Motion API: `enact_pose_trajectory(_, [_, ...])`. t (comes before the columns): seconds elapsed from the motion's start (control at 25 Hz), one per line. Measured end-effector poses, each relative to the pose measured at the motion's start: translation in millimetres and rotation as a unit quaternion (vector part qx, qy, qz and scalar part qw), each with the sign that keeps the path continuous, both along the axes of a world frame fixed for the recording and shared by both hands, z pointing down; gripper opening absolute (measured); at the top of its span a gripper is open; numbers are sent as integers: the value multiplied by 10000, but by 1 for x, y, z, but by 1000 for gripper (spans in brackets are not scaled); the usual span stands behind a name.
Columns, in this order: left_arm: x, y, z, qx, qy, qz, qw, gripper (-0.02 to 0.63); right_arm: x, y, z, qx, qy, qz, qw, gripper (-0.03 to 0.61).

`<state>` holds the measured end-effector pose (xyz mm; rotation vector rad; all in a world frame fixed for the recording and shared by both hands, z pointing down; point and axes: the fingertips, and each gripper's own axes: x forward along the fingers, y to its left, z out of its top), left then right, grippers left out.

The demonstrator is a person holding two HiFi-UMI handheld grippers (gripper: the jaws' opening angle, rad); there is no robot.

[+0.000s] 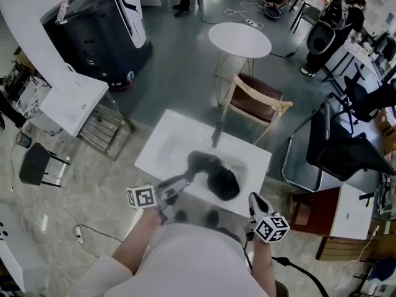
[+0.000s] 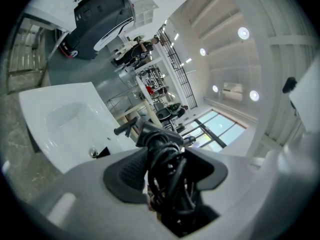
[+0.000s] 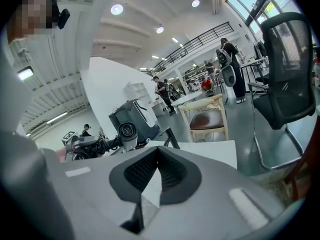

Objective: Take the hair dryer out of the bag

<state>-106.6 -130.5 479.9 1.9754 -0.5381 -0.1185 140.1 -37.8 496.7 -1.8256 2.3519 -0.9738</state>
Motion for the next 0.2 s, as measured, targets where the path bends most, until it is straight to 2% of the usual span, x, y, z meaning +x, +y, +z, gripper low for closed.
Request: enact_pose_trajectory(0.2, [3,-3,-1,45,-4,26,10000,229,-1,-2,1,-32,24,-41,10000,5])
